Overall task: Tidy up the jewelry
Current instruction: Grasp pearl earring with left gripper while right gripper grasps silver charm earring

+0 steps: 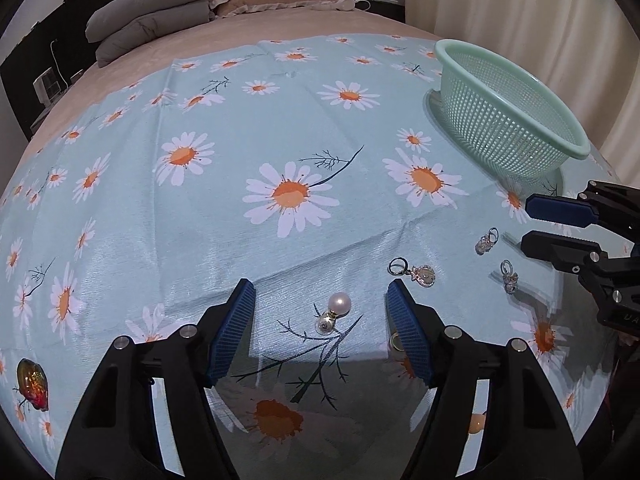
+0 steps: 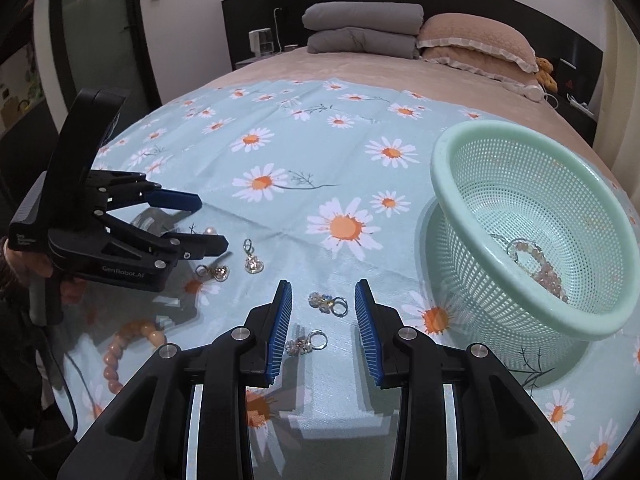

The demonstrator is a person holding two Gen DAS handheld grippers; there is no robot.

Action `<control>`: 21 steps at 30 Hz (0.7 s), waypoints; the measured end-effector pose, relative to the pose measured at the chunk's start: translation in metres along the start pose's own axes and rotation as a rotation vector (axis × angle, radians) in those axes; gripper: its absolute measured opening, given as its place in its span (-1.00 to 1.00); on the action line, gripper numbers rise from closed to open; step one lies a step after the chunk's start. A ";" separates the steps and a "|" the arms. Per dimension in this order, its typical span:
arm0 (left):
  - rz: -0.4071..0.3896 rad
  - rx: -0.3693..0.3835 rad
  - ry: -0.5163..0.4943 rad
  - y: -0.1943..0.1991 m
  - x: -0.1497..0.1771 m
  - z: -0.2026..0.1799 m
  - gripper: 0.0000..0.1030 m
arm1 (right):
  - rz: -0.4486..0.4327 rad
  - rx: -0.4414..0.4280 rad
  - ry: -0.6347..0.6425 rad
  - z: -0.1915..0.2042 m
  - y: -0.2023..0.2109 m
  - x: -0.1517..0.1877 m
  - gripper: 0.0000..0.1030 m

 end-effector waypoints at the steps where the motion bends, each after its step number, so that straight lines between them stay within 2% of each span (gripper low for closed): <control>1: 0.000 0.001 -0.001 0.000 0.000 0.000 0.31 | 0.004 0.000 0.000 0.001 -0.002 0.001 -0.40; 4: 0.001 0.006 -0.003 -0.002 0.000 -0.001 0.20 | 0.022 0.006 0.001 0.001 -0.009 0.003 -0.40; 10: 0.006 0.033 -0.010 -0.005 0.001 -0.003 -0.15 | 0.071 0.032 0.008 0.003 -0.025 0.009 -0.40; 11: 0.008 0.034 -0.011 -0.005 0.002 -0.003 -0.24 | 0.086 0.035 0.017 0.004 -0.029 0.012 -0.39; 12: 0.010 0.037 -0.014 -0.006 0.002 -0.003 -0.52 | 0.091 0.039 0.029 0.006 -0.031 0.014 -0.42; 14: 0.021 0.054 -0.017 -0.007 0.004 -0.006 -0.77 | 0.085 0.031 0.040 0.008 -0.030 0.015 -0.50; 15: 0.022 0.051 -0.026 -0.007 0.005 -0.007 -0.77 | 0.087 0.018 0.041 0.010 -0.030 0.015 -0.64; 21: 0.006 0.029 -0.030 -0.004 0.007 -0.010 -0.78 | 0.084 0.007 0.050 0.012 -0.028 0.014 -0.94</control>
Point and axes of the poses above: each gripper's, at about its wrist camera, not at the fingertips, and y roughly against the way its jaws point, z to its left, x to its underside, the point moved 4 cm from there along -y, roughly the way its jaws point, and after that the axes turned 15 degrees about x, right-handed, at the moved point
